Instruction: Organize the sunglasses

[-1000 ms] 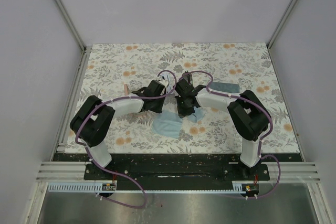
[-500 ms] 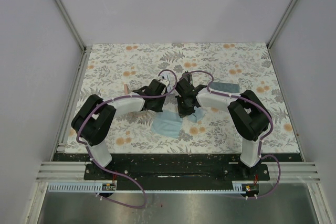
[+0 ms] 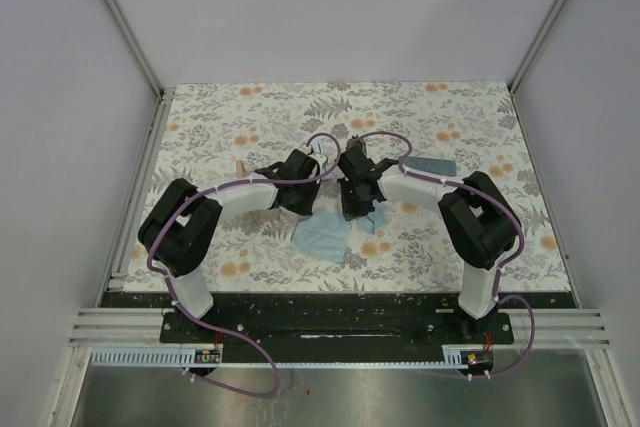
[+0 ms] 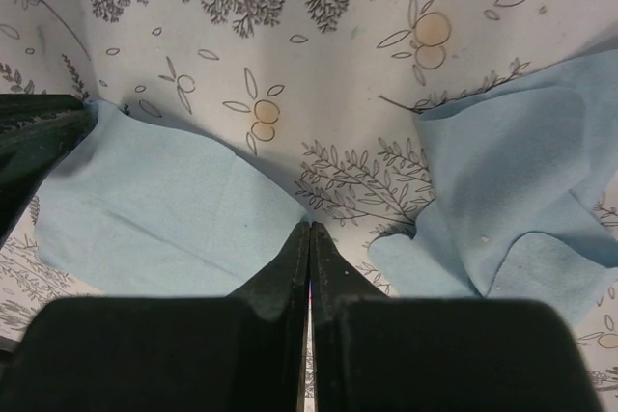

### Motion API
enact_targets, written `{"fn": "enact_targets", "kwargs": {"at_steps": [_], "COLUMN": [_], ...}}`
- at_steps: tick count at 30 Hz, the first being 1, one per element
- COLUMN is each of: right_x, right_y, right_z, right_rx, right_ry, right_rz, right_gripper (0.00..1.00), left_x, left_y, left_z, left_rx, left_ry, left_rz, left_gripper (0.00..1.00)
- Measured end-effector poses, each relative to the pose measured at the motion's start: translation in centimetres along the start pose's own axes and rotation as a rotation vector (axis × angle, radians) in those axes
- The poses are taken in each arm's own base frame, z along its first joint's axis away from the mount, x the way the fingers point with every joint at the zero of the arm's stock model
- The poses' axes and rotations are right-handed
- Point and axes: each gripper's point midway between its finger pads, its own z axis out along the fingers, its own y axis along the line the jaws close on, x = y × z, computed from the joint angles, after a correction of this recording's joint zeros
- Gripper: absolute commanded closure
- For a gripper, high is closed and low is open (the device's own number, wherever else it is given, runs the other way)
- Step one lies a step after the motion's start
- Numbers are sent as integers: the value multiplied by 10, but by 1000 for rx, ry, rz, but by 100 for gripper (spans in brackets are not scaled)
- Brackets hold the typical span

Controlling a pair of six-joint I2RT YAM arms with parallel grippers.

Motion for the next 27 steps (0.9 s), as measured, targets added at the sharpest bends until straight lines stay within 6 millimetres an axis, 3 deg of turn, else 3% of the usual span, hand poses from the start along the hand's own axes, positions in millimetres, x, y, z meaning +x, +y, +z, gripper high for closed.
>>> {"fn": "enact_targets", "kwargs": {"at_steps": [8,16,17,21,22,27], "right_x": [-13,-20,-20,-20,-20,-20], "right_y": [-16,-21,-21,-22,-22,-22], "right_z": [-2,-5,-5,-5,-5,-5], "right_rx": [17,24,24,24,24,23], "right_ry": [-12,-18,-18,-18,-17,-17], "right_rz": [32,24,24,23,23,23], "right_gripper": [100,100,100,100,100,100], "left_x": [-7,-36,-37,-36,-35,-18], "left_y": [2,0,-1,-3,-3,-1], "left_z": [0,-7,-7,-9,-9,-4], "left_rx": [32,47,50,63,63,52], "left_ry": [-3,-66,-68,-56,-52,-26], "left_rz": [-32,-35,-34,-28,-25,-17], "left_gripper": [100,100,93,49,43,38]}}
